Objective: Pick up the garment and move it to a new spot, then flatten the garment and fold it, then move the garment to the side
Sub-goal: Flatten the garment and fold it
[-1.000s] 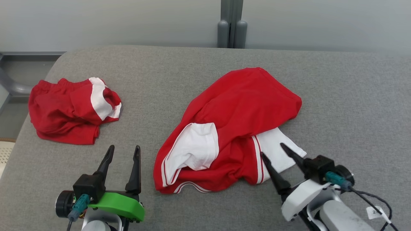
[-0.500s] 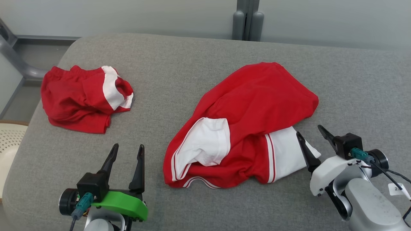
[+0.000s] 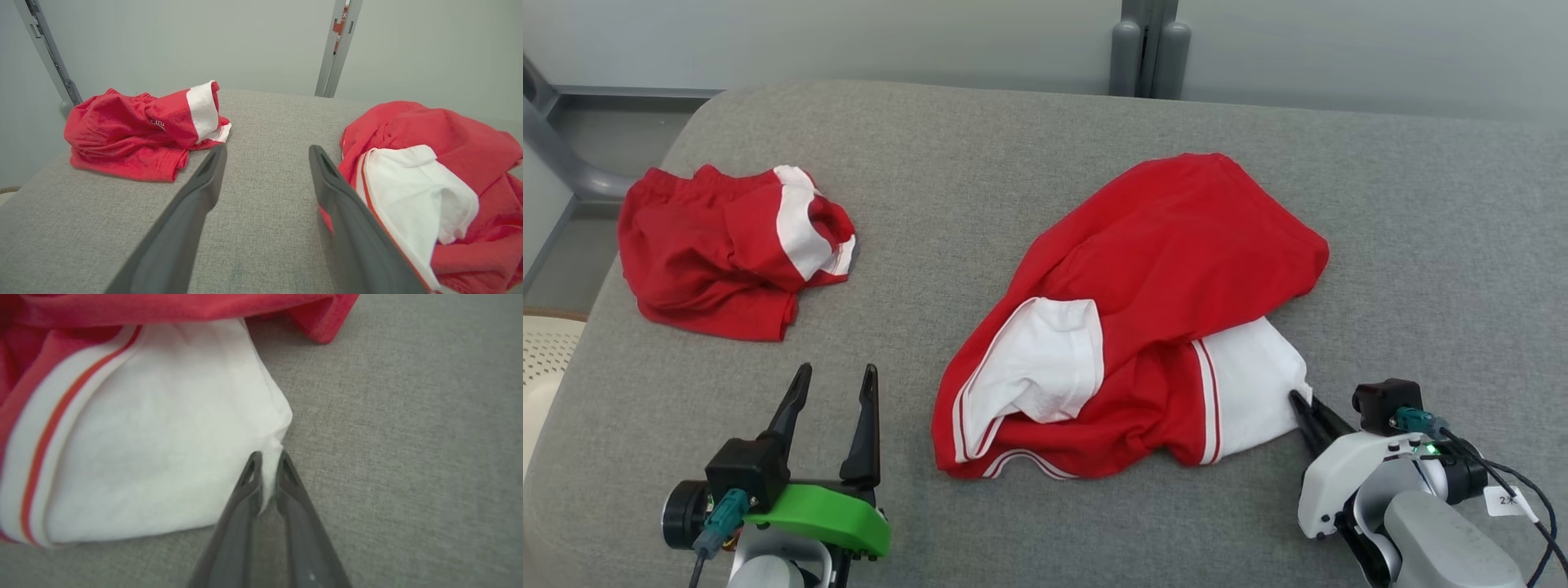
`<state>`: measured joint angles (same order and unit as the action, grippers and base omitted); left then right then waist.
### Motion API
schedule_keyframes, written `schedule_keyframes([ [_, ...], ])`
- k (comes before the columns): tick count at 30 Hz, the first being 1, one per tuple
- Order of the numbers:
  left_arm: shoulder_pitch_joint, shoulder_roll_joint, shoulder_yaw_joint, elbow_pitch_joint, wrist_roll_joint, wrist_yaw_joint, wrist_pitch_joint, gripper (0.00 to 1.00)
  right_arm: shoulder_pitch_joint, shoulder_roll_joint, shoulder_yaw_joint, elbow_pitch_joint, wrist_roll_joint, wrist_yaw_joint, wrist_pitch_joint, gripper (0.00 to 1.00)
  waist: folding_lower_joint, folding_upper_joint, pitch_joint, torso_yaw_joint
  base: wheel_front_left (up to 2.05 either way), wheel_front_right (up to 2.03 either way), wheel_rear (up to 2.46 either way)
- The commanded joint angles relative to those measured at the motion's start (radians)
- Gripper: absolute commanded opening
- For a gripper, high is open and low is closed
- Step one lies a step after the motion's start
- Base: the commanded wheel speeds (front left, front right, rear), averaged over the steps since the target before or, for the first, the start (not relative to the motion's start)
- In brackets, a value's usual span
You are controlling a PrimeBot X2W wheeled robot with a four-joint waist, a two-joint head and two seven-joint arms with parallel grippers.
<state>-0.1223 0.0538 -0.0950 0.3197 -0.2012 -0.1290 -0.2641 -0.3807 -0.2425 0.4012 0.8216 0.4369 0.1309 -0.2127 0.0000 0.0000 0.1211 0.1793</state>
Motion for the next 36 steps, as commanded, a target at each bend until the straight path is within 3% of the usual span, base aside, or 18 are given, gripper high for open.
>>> schedule_keyframes([
  [1,0.000,0.000,0.007,-0.002,0.004,-0.002,-0.001,1.00,0.002,0.000,0.014,0.010,0.019,-0.001,0.001,0.00,0.0000,0.0000,-0.009,-0.015,0.00,0.00,0.00],
  [7,0.016,0.000,0.013,0.002,0.009,-0.002,-0.001,1.00,0.034,0.018,0.054,-0.069,0.085,-0.001,-0.030,0.00,0.0000,0.0000,-0.031,-0.039,0.00,0.00,0.00],
  [14,0.029,0.000,0.015,-0.001,0.006,-0.002,-0.001,1.00,0.176,0.034,0.101,-0.300,0.198,-0.001,-0.017,0.00,0.0000,0.0000,-0.046,-0.055,0.00,0.00,0.00],
  [24,0.037,-0.001,0.023,-0.005,0.001,-0.002,0.000,1.00,0.438,0.025,0.063,-0.661,0.308,0.000,0.137,0.00,0.0000,0.0000,-0.047,-0.083,0.00,0.00,0.00],
  [27,0.031,-0.001,0.019,-0.002,0.001,-0.002,-0.001,1.00,0.479,-0.005,0.038,-0.700,0.281,0.000,0.173,0.00,0.0000,0.0000,-0.047,-0.088,0.00,0.00,0.00],
  [29,0.031,-0.001,0.020,-0.001,0.001,-0.002,-0.001,1.00,0.491,0.009,0.007,-0.719,0.256,0.000,0.163,1.00,0.0000,0.0000,-0.049,-0.091,0.00,0.00,0.00],
  [36,0.030,0.009,0.017,0.001,0.001,-0.003,-0.001,1.00,0.464,0.021,-0.107,-0.754,0.097,0.000,0.099,1.00,0.0000,0.0000,-0.055,-0.099,0.00,0.00,0.00],
])
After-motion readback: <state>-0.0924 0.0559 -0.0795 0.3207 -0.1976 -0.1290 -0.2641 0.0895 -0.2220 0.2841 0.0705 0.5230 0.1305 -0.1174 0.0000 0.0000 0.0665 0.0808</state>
